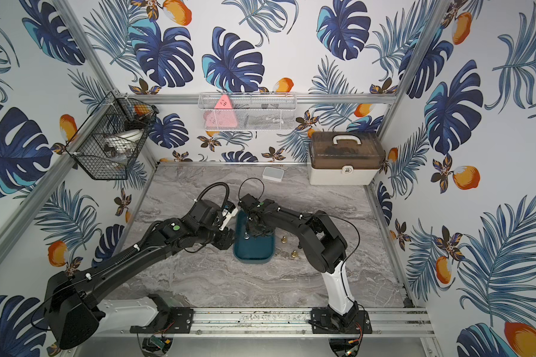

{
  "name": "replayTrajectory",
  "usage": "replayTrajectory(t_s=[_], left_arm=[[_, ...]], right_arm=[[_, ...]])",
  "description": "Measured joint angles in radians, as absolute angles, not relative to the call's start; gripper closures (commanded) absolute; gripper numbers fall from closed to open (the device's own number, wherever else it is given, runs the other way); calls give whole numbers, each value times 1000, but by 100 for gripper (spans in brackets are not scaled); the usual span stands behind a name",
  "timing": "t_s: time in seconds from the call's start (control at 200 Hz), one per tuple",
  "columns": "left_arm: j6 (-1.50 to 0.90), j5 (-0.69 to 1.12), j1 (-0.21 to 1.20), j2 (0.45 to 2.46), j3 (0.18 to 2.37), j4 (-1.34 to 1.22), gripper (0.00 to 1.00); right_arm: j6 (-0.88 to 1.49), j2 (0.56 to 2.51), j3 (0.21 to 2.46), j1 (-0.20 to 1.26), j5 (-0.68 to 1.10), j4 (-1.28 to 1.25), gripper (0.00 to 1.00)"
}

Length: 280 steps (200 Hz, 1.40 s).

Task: Put the chess pieces into the storage box
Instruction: Place the chess piece in the storage box.

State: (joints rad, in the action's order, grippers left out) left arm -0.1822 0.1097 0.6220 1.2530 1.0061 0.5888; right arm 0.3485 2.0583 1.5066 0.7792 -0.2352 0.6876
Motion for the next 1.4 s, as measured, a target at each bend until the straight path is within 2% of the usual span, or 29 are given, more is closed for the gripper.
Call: replayTrajectory(t_s=[0.36, 0.721, 1.051, 1.236, 1.401], left_arm=[[-182, 111, 622, 1259, 1007, 593, 46], [-183, 111, 622, 1260, 1008, 593, 46], [-183, 121, 622, 1232, 1007, 588, 45], [-188, 143, 631, 1182, 993, 550, 45], [-176, 130, 720, 1245, 1070, 551, 44]], right_arm=[[348, 2079, 1514, 785, -235, 692, 78], [348, 2049, 1517, 791, -242, 704, 59], [367, 1819, 1424, 780, -181, 711, 53], [394, 1641, 1294, 649, -91, 691, 52], [399, 1586, 1212, 538, -54, 690, 52]])
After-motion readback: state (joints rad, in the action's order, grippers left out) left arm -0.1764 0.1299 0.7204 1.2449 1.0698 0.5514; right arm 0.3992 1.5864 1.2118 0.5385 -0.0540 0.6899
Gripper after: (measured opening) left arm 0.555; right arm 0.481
